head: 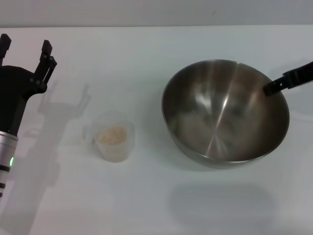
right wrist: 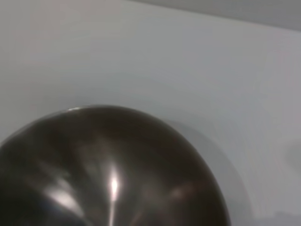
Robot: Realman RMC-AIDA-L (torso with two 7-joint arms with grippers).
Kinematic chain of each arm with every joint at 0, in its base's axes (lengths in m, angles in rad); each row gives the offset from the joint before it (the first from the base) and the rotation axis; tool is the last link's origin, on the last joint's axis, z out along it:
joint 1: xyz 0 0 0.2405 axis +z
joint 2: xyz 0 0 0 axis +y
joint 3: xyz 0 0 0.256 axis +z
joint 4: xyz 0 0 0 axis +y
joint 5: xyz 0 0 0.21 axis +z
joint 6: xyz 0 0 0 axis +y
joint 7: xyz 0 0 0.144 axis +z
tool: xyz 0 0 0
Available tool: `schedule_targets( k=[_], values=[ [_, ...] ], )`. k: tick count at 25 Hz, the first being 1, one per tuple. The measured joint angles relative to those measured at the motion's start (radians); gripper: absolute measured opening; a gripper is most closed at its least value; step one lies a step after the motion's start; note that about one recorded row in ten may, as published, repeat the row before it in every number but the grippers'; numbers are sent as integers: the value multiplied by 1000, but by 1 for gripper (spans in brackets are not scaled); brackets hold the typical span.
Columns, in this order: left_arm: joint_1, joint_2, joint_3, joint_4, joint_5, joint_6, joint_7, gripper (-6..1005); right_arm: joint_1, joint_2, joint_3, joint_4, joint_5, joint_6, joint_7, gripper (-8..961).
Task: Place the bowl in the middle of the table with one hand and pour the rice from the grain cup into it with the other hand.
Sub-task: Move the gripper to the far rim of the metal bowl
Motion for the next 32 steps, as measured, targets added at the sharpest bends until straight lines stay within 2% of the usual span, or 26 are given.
schedule_targets(
  k=[9,12,19,24,27,32],
  values=[
    [-3,0,-2,0,0,2,0,803,56,-4,-4,247,0,-121,-64,663],
    [-4,0,-3,0,0,1,0,802,68,-3,-3,288,-1,-144,-77,661],
    [-7,0,-7,7,0,1,0,800,72,2,1,291,-2,-164,-89,656],
    [-9,0,-12,8,0,1,0,799,77,2,-4,296,-2,-165,-90,467],
    [-11,0,-16,8,0,2,0,798,77,2,-1,293,-2,-165,-90,223],
    [-11,0,-16,8,0,4,0,797,75,2,7,273,-2,-167,-90,27]
  ],
)
